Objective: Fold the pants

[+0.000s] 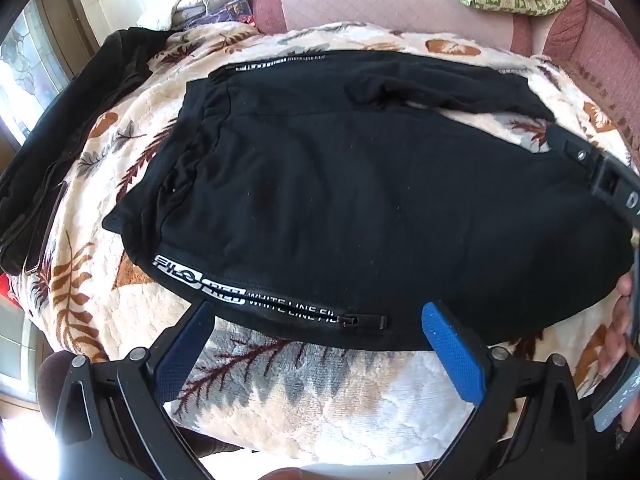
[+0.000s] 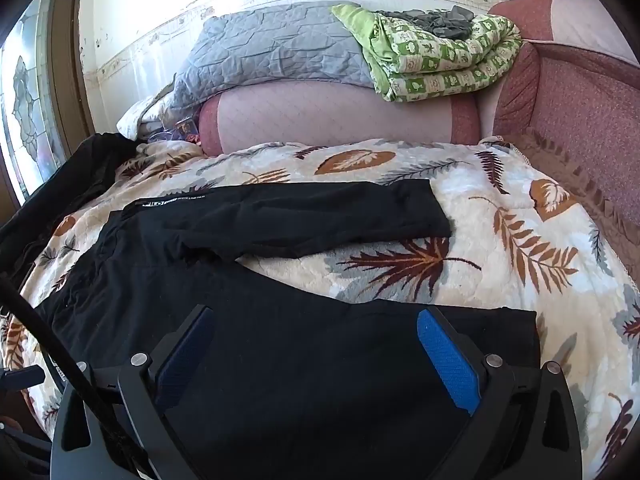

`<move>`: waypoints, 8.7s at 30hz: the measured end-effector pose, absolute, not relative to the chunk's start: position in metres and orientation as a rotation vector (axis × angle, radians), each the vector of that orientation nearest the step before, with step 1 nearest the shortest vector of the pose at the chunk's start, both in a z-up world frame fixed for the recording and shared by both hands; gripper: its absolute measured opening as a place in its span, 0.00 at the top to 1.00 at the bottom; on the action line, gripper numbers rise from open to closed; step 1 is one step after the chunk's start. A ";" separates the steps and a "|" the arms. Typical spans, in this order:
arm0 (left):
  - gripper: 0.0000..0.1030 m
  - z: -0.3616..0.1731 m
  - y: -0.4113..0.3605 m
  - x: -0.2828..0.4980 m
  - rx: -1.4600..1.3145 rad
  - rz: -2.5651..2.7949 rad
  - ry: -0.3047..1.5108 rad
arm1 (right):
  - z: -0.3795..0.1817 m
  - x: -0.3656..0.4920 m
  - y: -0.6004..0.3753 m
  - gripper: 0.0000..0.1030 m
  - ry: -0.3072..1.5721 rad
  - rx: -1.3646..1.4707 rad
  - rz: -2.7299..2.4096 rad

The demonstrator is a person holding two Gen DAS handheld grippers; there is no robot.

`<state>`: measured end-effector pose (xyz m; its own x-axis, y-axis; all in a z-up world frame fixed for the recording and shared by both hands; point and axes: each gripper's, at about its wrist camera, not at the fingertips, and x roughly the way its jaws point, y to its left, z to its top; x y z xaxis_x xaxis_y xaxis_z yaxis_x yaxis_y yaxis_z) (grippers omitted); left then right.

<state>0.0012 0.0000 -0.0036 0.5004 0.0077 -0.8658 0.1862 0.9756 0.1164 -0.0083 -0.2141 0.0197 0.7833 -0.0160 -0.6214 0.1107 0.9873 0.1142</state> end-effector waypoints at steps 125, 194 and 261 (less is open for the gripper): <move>0.24 0.187 0.116 0.062 -0.016 -0.296 0.800 | -0.029 -0.013 -0.264 0.00 0.939 0.175 -0.412; 0.95 0.073 0.073 0.070 -0.046 -0.575 0.925 | 0.034 0.033 -0.225 0.94 1.033 0.124 0.341; 0.50 0.047 0.113 0.000 -0.143 -0.348 1.038 | 0.038 -0.027 -0.326 0.57 0.937 0.374 0.059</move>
<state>-0.0005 0.1132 0.0465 0.4593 -0.3482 -0.8172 0.2140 0.9362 -0.2787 -0.0266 -0.3264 0.0377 0.5953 0.2104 -0.7755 0.1116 0.9341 0.3392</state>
